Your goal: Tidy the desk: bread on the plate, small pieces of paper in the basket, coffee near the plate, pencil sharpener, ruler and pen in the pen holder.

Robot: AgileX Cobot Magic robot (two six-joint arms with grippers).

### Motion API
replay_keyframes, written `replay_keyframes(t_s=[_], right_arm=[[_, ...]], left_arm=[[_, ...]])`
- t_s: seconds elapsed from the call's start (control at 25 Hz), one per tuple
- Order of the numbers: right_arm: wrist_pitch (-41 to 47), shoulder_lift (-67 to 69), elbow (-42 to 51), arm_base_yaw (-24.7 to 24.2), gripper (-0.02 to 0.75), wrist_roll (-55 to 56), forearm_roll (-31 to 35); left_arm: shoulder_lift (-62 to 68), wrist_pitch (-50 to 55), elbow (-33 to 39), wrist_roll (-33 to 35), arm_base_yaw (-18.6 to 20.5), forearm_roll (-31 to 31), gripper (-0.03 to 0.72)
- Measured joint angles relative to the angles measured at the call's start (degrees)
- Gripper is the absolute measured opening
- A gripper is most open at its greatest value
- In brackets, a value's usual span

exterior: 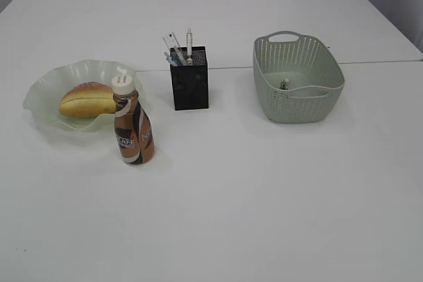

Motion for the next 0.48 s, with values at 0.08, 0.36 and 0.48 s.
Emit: replay_keyframes(t_s=[0.08, 0.36, 0.48], right_arm=[[0.0, 0.0, 0.0, 0.0, 0.313, 0.0, 0.0], [0.0, 0.0, 0.0, 0.0, 0.313, 0.0, 0.0], [0.0, 0.0, 0.0, 0.0, 0.313, 0.0, 0.0]], left_arm=[[0.0, 0.0, 0.0, 0.0, 0.0, 0.0, 0.243], [0.0, 0.0, 0.0, 0.0, 0.0, 0.0, 0.241], [0.0, 0.0, 0.0, 0.0, 0.0, 0.0, 0.241]])
